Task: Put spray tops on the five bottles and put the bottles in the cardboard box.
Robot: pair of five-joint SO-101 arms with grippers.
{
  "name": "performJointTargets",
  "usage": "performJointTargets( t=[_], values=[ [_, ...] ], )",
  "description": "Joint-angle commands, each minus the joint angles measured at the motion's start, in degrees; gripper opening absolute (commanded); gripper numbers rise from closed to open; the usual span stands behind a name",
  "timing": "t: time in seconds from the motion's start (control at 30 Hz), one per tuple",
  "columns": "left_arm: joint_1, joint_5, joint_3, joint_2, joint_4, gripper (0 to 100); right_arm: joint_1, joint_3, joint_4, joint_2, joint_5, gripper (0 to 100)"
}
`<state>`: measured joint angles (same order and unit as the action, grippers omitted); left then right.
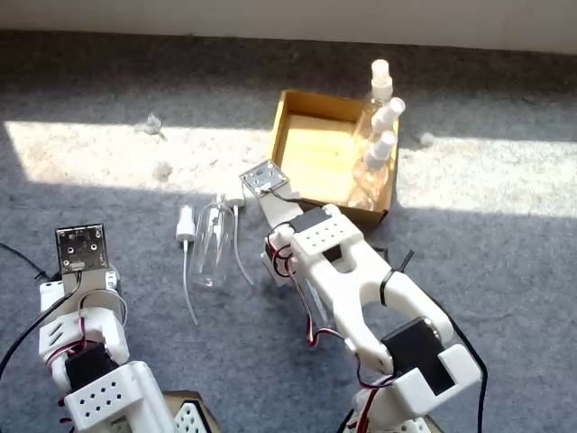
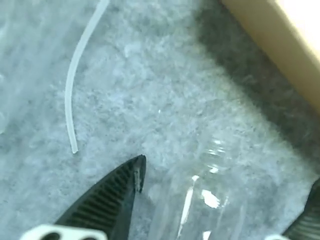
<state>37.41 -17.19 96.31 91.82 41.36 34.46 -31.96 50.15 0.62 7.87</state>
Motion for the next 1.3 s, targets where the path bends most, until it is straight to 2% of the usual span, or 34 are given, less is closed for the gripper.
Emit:
performJointTargets(
  t=[0.0,0.27,0.5,0.73,0.9,1.17,1.27],
  values=[
    [-0.84,-0.44,1.36,0.22,0.35,17,-1.01,0.04,-1.19,-0.31,0.18,42.3],
    [-0.84,-0.44,1.36,0.22,0.35,17,-1.01,-0.04,-1.27,-0.22,0.09,24.2],
    [-0.84,-0.44,1.36,0.22,0.35,17,-1.98,-0.04,-1.1,-0.57,-3.25,18.3],
    [-0.84,-0.44,1.36,0.22,0.35,17,-1.89,-0.04,0.22,-0.57,-3.08,19.2],
    [-0.84,-0.44,1.36,0.22,0.35,17,-1.63,-0.04,4.88,-0.57,-2.99,31.1],
    [-0.84,-0.44,1.36,0.22,0.35,17,-1.89,-0.04,4.88,-0.31,-3.08,27.1],
    [-0.84,-0.44,1.36,0.22,0.35,17,-1.89,-0.04,4.79,-0.31,-3.43,18.7]
  ],
)
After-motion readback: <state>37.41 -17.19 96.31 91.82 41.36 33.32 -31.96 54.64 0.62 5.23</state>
